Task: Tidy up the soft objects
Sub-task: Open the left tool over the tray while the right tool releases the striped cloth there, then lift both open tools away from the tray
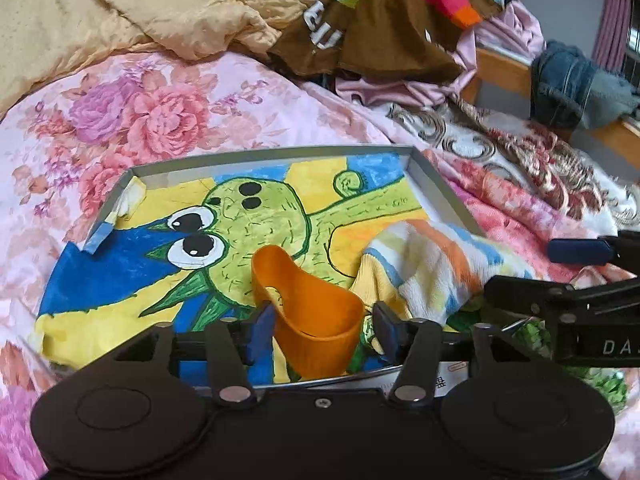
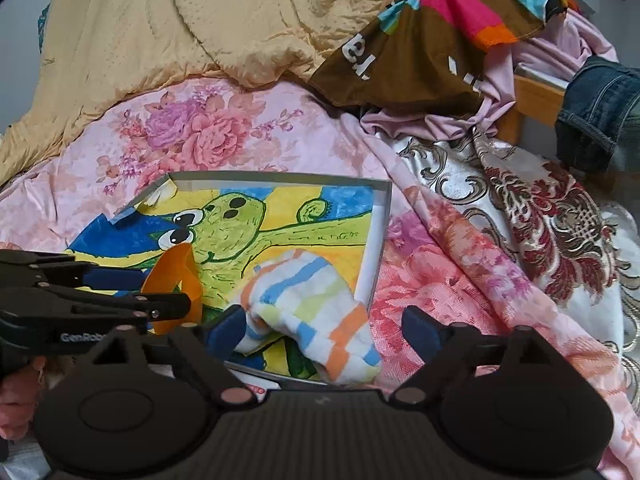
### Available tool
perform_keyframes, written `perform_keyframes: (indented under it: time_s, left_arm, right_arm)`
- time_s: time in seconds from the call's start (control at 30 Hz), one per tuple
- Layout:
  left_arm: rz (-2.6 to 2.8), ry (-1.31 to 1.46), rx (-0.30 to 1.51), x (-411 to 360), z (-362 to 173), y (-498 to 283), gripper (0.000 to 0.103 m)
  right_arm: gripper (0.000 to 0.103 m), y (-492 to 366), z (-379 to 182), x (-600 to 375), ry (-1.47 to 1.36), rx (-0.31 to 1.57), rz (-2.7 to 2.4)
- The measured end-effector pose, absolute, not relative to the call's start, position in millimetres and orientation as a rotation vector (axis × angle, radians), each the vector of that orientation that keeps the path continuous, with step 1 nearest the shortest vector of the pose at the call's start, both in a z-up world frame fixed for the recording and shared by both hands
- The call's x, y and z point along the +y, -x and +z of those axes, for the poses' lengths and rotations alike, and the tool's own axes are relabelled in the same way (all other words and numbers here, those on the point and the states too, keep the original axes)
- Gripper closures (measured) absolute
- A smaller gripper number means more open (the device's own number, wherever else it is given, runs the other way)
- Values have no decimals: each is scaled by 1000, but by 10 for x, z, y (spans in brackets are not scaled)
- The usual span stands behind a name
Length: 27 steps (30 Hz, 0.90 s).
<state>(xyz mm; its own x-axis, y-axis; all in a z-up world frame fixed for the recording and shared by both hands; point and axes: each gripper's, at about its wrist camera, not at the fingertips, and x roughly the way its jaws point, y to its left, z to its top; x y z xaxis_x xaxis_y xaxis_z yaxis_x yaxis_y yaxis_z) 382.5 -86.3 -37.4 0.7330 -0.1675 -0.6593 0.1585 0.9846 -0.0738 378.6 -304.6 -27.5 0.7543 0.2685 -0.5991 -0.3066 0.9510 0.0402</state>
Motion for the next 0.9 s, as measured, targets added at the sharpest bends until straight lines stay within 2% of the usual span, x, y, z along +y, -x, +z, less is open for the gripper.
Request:
perform_keyframes:
  time_s: [0.17, 0.27, 0.53, 0.7, 0.8, 0.9]
  left_arm:
    - [-179, 35, 684, -786, -261, -3649, 33]
    - [-185, 55, 646, -736, -172, -3508, 27]
    - [-196, 127, 532, -574, 13, -2943, 19]
    - [-183, 118, 469, -514, 160, -2551, 10]
    - [-169, 94, 428, -477, 268, -2313, 1]
    - [-156, 63, 384, -467, 359, -2095, 1]
  right_arm:
    - [2, -3597, -140, -3078, 36, 585, 313]
    - [1, -3358, -34, -3099, 14, 513, 272]
    - [0, -2803, 167, -3123, -1, 427, 248]
    - [0, -2469, 253, -2998, 20, 377, 262]
    - [0, -2151, 270, -2890, 86, 280, 227]
    - [0, -1866, 287, -2819, 122, 197, 216]
